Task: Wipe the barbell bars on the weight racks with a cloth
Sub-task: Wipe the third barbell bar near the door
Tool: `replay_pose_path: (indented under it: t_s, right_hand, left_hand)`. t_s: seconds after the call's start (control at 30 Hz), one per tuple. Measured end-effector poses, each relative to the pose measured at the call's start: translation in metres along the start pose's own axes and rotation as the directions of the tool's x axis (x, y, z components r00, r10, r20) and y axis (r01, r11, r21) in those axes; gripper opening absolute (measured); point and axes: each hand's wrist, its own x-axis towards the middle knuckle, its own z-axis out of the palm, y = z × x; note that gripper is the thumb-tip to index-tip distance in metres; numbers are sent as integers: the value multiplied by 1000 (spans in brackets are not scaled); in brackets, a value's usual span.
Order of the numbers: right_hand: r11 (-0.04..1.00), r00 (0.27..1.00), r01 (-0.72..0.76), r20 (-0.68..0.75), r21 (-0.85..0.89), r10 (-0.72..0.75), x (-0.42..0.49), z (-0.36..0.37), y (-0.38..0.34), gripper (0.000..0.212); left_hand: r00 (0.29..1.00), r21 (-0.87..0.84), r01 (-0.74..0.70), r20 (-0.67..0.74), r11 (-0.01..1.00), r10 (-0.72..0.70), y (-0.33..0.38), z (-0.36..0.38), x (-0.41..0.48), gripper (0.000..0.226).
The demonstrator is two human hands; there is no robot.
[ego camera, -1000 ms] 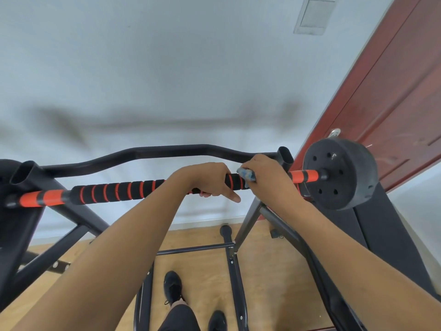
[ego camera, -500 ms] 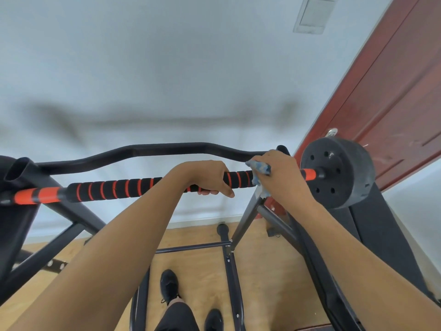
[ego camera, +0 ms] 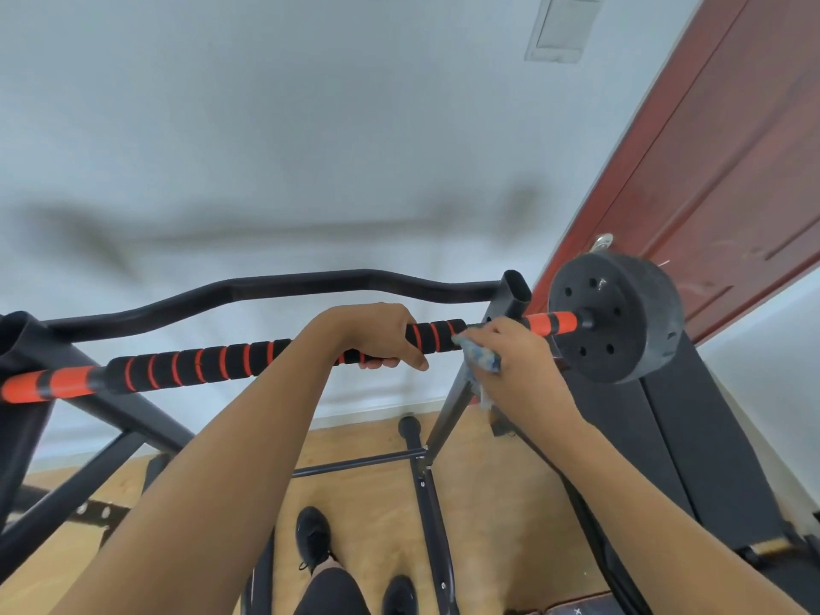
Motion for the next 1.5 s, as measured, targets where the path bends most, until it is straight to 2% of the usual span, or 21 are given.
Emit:
replay_pose_path:
  t_s: [0.07, 0.17, 0.2, 0.3, 0.4, 0.53, 0.6, 0.77, 0.9, 1.0, 1.07, 1.13, 1.17, 1.23, 1.3, 1.37, 1.43, 1.5]
  right_hand:
    - [1000, 999, -18, -46, -10, 18, 34, -5, -5, 21]
    - [988, 990, -10, 138, -155, 32, 63, 5, -10, 14]
    - [982, 987, 5, 160, -191, 26, 61, 9, -9, 14]
    - [996, 997, 5, 75, -85, 1, 34, 7, -4, 29]
    - [999, 990, 9, 144, -35, -4, 15, -5, -4, 40]
    - [1000, 998, -11, 56, -16, 12, 12, -24, 4, 30]
    - [1000, 999, -20, 46, -14, 21, 14, -31, 4, 26]
    - [998, 982, 54, 185, -44, -45, 17, -20, -3, 33]
    - [994, 982, 61, 181, -87, -44, 22, -14, -9, 29]
    - [983, 979, 99, 191, -156, -69, 31, -13, -13, 26]
    - [986, 977, 93, 206, -141, -62, 42, -13, -15, 23]
    - [990, 971, 65, 236, -125, -34, 50, -11, -14, 19]
    - [990, 979, 50, 203, -129, -23, 52, -11, -13, 19]
    - [992, 991, -5, 129, -126, 22, 52, -19, -10, 15]
    - [996, 985, -30, 167, -88, 45, 45, -34, -7, 19]
    - [997, 954, -42, 295, -64, 59, 33, -41, -5, 26]
    - [998, 960, -21, 278, -67, 39, 21, -38, -9, 20]
    - [991, 962, 16, 273, -131, 21, 14, -29, -13, 16]
  left_hand:
    - [1000, 10, 17, 3, 1000, -17, 3, -1, -2, 29]
    - [1000, 23, 31, 4, 999, -31, 4, 0, -3, 29]
    - [999, 30, 35, -2, 999, -35, 5, 0, -2, 29]
    - [998, 57, 36, -57, 998, -32, 5, 5, -3, 30]
    - [986, 155, 41, -167, 987, -15, 5, 14, -6, 32]
    - [933, 375, 69, -351, 924, 73, 9, 30, -16, 23]
    - [888, 462, 106, -442, 881, 125, 13, 39, -22, 21]
    - [751, 619, 230, -604, 751, 268, 13, 67, -28, 23]
    - [581, 610, 259, -718, 749, 383, 1, 95, -24, 32]
    - [460, 575, 251, -779, 779, 427, 0, 112, -22, 19]
    - [431, 532, 240, -808, 812, 402, 6, 124, -27, 21]
    - [468, 511, 235, -805, 827, 365, 14, 133, -36, 37]
    - [487, 507, 228, -799, 831, 354, 17, 135, -43, 43]
    - [486, 485, 203, -804, 851, 343, 23, 131, -56, 42]
    - [507, 482, 201, -796, 853, 331, 29, 112, -68, 38]
    - [621, 499, 177, -726, 848, 297, 33, 87, -74, 41]
    - [769, 399, 80, -607, 913, 198, 33, 65, -68, 49]
    - [885, 294, 56, -457, 954, 89, 34, 57, -57, 61]
